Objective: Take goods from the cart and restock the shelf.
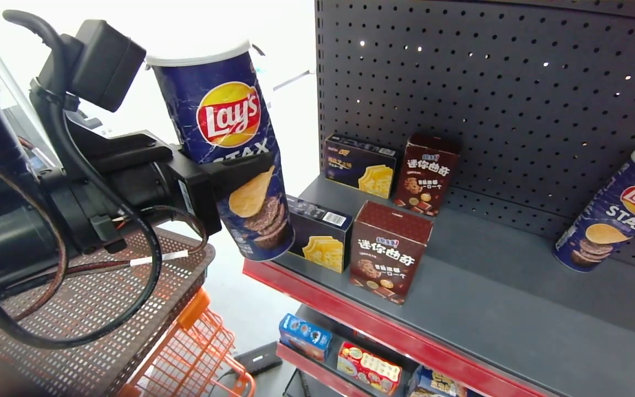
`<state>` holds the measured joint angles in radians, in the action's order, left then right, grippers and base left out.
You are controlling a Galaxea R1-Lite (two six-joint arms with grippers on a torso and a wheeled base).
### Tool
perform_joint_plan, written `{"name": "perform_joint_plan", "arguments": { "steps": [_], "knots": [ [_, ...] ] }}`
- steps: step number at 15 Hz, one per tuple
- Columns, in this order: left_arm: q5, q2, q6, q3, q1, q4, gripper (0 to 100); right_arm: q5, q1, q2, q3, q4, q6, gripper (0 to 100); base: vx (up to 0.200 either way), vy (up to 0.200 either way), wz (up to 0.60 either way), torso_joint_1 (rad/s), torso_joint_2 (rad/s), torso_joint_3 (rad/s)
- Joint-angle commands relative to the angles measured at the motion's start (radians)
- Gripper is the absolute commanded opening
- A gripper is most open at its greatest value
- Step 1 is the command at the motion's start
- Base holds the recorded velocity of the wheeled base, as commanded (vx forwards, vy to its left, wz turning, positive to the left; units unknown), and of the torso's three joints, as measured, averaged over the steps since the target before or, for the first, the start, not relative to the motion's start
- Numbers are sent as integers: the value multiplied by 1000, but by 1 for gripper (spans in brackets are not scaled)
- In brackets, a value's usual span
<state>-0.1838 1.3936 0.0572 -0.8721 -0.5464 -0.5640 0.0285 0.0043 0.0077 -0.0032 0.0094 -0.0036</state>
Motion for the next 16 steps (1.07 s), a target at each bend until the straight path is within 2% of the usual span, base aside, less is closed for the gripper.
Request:
{"name": "perform_joint_plan", "arguments": {
  "steps": [1,2,4,7,8,11,12,14,15,16],
  "knots": [
    [0,-5,-2,-5,-15,3,0,1,0,0,0,0,1,100,0,0,0,0,0,0],
    [-9,-5,-10,-5,-20,9,0,1,0,0,0,0,1,100,0,0,0,0,0,0],
    [-72,-7,-14,-13,-33,9,0,1,0,2,0,0,-1,100,0,0,0,0,0,0],
    [-78,-2,-14,-10,-78,9,0,1,0,2,0,0,1,100,0,0,0,0,0,0],
    [-82,-2,-20,-10,-104,13,0,1,0,0,0,0,-1,100,0,0,0,0,0,0],
    [-109,-5,-50,-11,-115,16,0,1,0,2,0,0,-1,100,0,0,0,0,0,0],
    [-143,-7,-68,-7,-116,16,0,1,0,2,0,0,-1,100,0,0,0,0,0,0],
    [-195,-27,-76,-1,-119,16,0,1,0,2,0,0,-1,100,0,0,0,0,0,0],
    [-232,-56,-77,16,-138,16,0,1,0,2,0,0,-1,100,0,0,0,0,0,0],
    [-240,-64,-77,36,-139,16,0,1,0,2,0,0,-1,100,0,0,0,0,0,0]
  ]
}}
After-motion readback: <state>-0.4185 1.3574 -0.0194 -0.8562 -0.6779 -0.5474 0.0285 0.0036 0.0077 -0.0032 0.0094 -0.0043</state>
